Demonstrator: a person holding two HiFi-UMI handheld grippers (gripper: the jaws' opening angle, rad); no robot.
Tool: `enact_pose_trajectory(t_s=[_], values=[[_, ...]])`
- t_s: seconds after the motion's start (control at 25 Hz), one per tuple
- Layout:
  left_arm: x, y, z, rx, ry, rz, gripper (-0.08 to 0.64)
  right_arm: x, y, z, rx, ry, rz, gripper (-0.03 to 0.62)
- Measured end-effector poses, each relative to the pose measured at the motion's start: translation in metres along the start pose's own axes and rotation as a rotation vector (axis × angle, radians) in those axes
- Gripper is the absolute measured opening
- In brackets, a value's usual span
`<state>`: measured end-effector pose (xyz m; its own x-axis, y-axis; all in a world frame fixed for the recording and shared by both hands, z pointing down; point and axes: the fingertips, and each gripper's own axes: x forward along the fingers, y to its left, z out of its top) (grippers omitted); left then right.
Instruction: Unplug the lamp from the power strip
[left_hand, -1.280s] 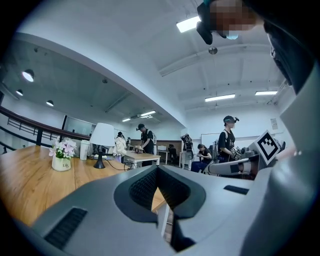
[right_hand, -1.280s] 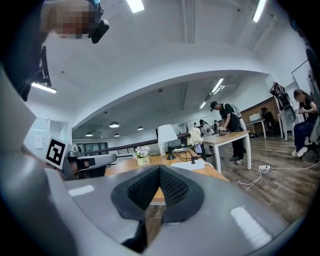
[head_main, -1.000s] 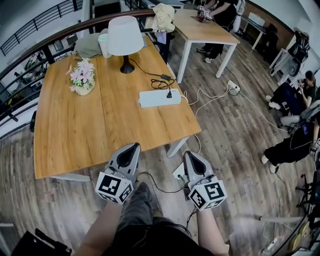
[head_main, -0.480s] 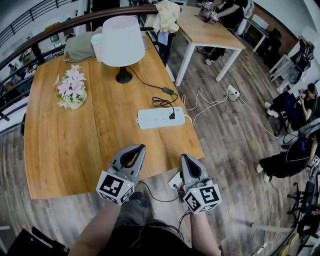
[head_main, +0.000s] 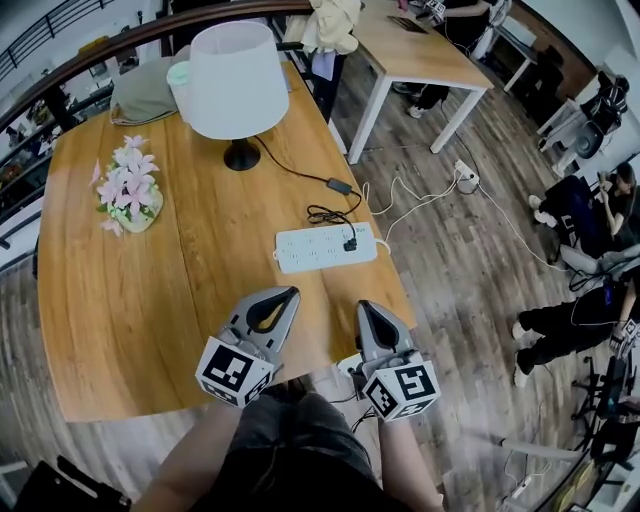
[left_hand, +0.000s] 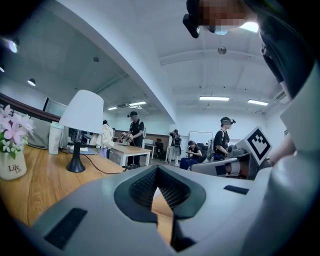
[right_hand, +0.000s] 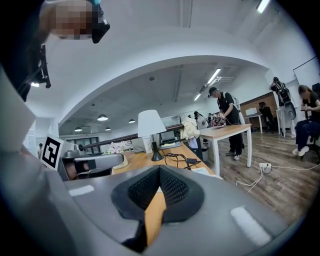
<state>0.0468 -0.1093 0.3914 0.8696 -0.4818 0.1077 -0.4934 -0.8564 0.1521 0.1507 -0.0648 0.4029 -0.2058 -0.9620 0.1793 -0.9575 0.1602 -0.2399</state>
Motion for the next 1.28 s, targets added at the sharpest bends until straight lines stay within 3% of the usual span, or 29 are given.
enact_pose_trajectory(t_s=[0.44,0.8,1.16,1.28], values=[[0.043,0.009,-0.014,-0.02,0.045,0.02,-0.003,0.036,-0.033,-0.008,0.009,0.058,0.003,0.009],[0.085,0.021,-0.042,-0.049,0.116,0.073,-0.003,0.078,-0.063,-0.028,-0.063,0.164,0.001,0.009],[0.122,0.033,-0.065,0.076,0.239,0.132,-0.003,0.108,-0.086,-0.042,-0.122,0.242,0.013,0.059],[0.13,0.037,-0.07,0.159,0.3,0.143,-0.003,0.12,-0.09,-0.043,-0.121,0.257,0.026,0.08]])
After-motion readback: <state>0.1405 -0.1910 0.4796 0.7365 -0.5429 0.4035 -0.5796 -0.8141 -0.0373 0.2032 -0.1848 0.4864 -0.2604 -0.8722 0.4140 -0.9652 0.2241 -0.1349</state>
